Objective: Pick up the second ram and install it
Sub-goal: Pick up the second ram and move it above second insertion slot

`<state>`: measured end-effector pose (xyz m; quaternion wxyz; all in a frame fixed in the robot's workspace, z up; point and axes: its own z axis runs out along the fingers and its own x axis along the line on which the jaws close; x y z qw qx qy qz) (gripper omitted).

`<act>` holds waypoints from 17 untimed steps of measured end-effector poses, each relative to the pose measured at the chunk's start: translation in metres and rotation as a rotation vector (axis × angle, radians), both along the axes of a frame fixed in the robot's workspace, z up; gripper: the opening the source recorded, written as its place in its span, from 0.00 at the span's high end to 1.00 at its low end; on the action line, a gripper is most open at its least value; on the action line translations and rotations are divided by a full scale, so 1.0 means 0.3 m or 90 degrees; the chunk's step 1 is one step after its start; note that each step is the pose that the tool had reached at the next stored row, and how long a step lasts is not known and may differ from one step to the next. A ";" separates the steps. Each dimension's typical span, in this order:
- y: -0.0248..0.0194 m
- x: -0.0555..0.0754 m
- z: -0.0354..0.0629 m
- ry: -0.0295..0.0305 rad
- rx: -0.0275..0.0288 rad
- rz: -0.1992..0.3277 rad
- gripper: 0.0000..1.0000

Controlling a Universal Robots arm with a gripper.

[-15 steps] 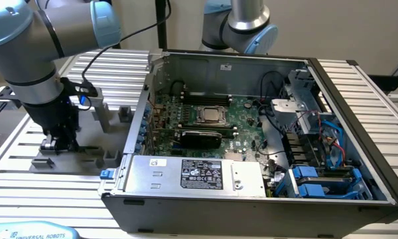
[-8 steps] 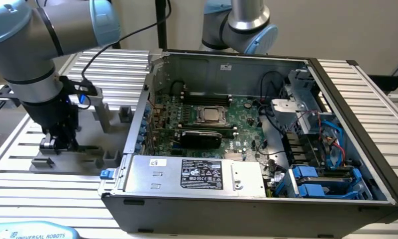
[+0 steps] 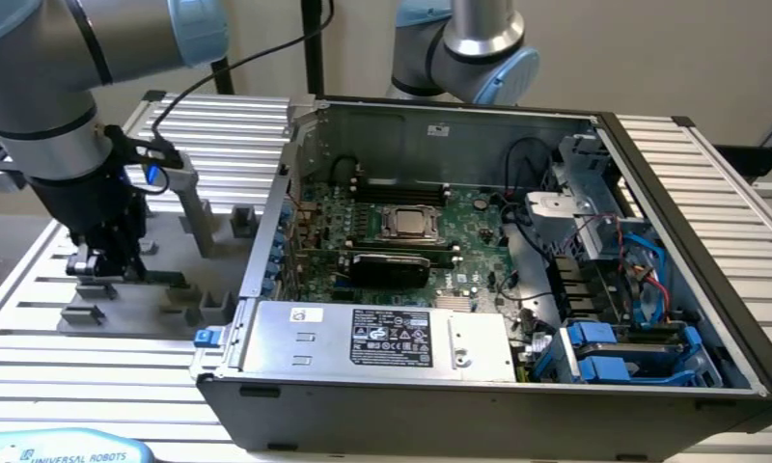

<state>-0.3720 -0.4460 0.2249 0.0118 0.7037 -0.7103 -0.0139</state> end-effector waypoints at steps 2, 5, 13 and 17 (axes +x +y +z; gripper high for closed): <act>0.000 0.000 0.030 -0.0001 0.0000 0.000 0.87; 0.000 0.000 0.077 -0.0001 0.0001 0.000 0.87; 0.000 0.012 0.198 -0.0001 0.0000 0.000 0.87; 0.000 0.025 0.258 0.0000 -0.0001 0.000 0.87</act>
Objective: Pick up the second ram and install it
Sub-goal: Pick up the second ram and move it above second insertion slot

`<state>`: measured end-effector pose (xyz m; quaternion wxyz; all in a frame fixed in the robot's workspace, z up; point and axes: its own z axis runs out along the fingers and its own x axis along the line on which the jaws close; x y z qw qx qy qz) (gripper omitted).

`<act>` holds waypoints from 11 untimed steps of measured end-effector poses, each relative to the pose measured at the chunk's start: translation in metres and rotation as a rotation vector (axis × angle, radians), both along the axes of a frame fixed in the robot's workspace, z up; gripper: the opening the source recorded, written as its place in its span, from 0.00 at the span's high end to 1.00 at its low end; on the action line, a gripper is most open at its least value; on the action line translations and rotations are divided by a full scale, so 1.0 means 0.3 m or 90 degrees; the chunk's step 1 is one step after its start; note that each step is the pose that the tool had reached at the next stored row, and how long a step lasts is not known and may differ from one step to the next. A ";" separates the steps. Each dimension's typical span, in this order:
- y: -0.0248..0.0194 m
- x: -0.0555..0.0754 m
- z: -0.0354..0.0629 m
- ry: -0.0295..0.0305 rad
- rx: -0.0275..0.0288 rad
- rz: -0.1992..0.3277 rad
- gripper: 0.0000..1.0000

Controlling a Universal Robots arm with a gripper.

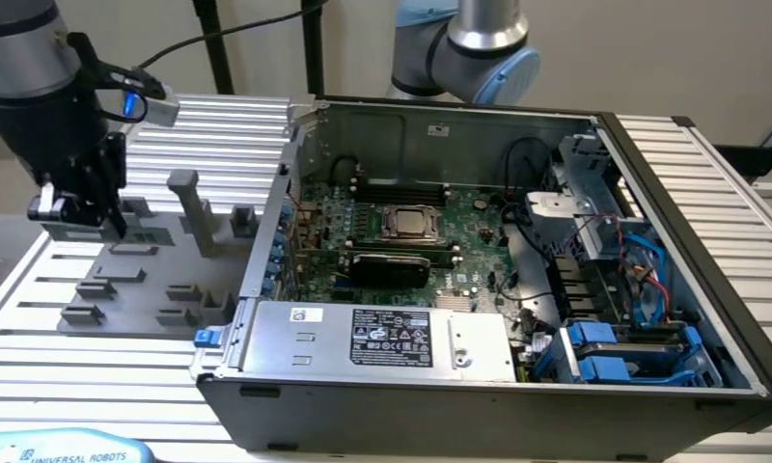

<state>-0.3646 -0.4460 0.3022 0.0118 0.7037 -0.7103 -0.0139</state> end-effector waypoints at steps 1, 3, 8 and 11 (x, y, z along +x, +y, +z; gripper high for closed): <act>0.000 0.005 0.015 0.0000 0.0000 0.000 0.87; 0.000 0.020 0.046 0.0000 0.0000 0.000 0.87; 0.000 0.080 0.121 -0.0001 0.0001 0.000 0.87; 0.000 0.126 0.164 -0.0001 0.0001 0.000 0.87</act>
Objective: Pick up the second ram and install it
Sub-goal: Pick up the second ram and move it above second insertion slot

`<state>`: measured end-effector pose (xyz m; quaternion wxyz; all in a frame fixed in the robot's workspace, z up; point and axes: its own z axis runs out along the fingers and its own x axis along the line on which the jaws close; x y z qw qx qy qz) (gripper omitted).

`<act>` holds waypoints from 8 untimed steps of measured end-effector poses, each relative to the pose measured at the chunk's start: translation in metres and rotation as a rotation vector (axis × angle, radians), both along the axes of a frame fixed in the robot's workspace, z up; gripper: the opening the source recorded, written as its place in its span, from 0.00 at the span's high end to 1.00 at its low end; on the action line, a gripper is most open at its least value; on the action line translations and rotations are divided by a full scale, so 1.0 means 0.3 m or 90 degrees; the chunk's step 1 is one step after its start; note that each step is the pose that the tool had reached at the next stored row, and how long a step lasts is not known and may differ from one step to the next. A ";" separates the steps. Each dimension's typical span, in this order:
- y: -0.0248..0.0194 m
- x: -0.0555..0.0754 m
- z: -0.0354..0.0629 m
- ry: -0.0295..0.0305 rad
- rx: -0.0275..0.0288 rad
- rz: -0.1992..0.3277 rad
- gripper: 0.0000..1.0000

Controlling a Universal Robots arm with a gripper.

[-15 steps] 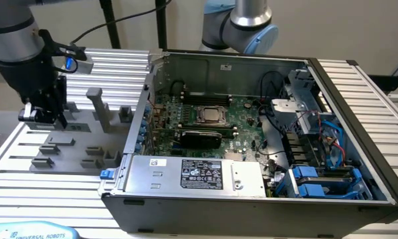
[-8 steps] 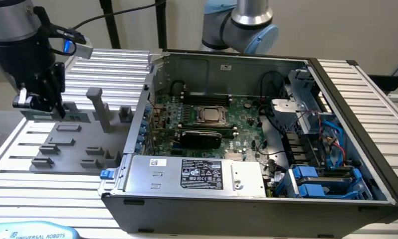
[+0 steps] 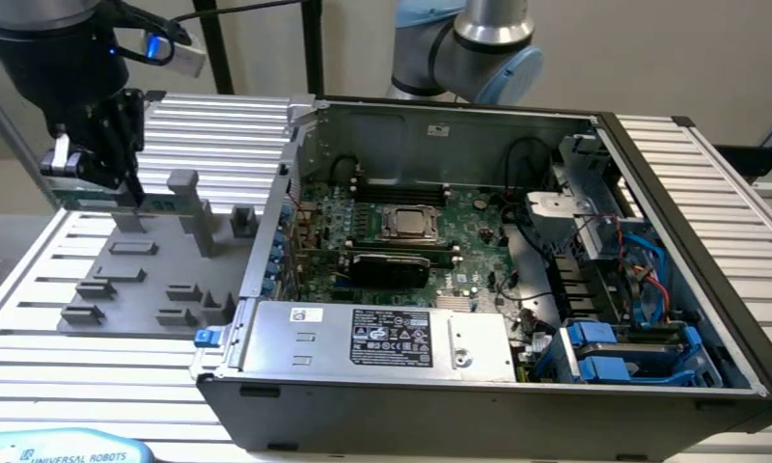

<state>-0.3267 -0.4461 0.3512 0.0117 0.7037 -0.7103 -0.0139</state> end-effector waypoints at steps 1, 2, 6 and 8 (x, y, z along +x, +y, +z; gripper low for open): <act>0.000 0.015 0.012 0.0000 0.0000 0.000 0.87; 0.000 0.029 0.022 0.0000 0.0000 0.000 0.87; -0.001 0.090 0.063 0.0001 0.0005 0.000 0.87; -0.001 0.121 0.082 0.0000 0.0008 0.000 0.87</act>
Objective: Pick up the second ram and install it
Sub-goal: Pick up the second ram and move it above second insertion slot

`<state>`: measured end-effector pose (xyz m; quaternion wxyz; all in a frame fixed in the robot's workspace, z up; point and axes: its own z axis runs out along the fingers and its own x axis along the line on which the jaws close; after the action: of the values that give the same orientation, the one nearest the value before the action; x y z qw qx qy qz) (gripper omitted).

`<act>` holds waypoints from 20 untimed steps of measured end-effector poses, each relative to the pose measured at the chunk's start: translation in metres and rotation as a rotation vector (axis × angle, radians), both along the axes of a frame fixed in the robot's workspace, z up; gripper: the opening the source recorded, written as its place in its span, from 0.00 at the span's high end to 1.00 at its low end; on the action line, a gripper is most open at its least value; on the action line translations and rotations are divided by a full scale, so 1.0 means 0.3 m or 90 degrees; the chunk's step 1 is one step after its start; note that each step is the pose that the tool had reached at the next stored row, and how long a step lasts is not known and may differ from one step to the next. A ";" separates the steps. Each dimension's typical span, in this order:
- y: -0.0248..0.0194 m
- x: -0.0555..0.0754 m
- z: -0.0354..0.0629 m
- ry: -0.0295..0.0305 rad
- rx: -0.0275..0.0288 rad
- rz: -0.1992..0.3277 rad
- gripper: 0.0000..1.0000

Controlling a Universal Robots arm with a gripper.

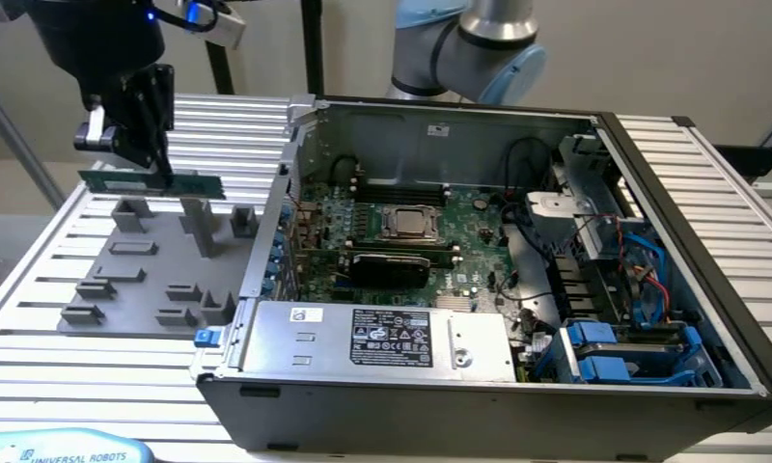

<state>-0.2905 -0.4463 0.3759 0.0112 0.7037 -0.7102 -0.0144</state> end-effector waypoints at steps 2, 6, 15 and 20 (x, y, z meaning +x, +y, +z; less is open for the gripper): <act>0.000 0.031 0.020 0.0001 0.0002 0.000 0.87; 0.000 0.091 0.057 0.0000 0.0008 0.000 0.87; 0.000 0.228 0.085 0.0000 0.0010 0.000 0.87; 0.000 0.303 0.091 0.0000 0.0011 0.000 0.87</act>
<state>-0.1995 -0.4463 0.4031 0.0107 0.7037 -0.7103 -0.0150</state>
